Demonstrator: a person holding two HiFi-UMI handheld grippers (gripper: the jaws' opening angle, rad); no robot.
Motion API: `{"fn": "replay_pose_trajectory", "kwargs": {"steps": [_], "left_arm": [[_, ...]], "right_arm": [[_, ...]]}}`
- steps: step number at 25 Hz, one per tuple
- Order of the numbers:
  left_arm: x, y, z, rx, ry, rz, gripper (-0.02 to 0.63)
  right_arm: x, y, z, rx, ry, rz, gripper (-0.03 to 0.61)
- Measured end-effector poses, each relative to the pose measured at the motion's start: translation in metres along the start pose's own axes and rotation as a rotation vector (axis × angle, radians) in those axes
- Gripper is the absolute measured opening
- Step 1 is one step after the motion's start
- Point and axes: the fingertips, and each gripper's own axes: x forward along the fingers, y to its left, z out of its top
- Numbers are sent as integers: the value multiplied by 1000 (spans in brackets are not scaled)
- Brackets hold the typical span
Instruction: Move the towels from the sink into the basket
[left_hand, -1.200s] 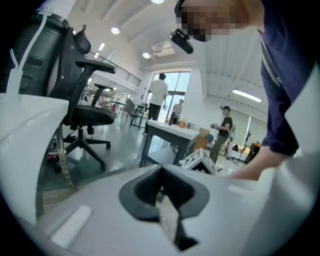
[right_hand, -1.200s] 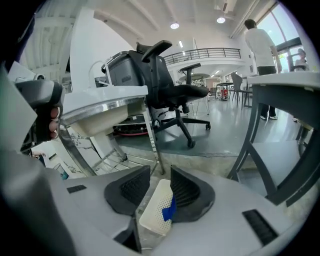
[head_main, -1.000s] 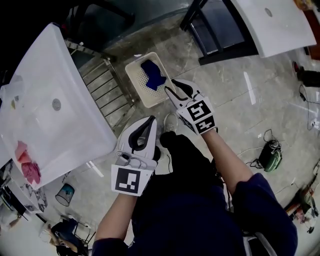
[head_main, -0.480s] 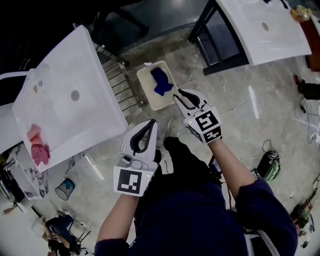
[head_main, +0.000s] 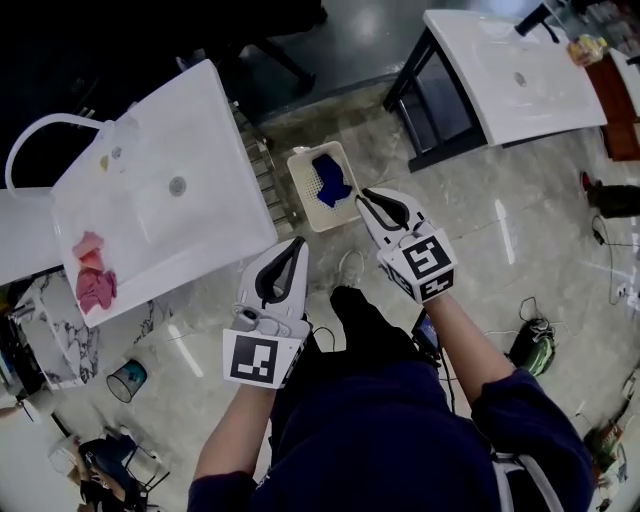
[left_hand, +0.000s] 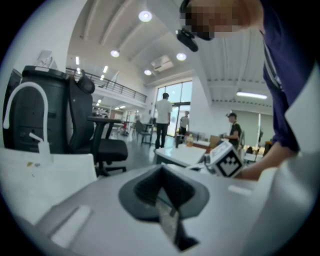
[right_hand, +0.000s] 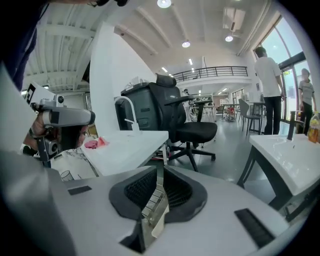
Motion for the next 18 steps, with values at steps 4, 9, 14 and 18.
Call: {"fn": "replay_pose_trajectory", "kwargs": {"steps": [4, 9, 14, 18], "left_arm": [[-24, 16, 19, 2, -14, 26, 3], [-56, 40, 37, 36, -39, 34, 3], [-88, 70, 55, 51, -74, 47, 3], [-117, 93, 62, 65, -86, 46, 3]], "right_arm": [[-6, 24, 36, -26, -40, 3, 37], [-7, 60, 78, -69, -77, 14, 32], [-1, 103, 119, -102, -124, 28, 29], [4, 139, 151, -117, -170, 33, 25]]}}
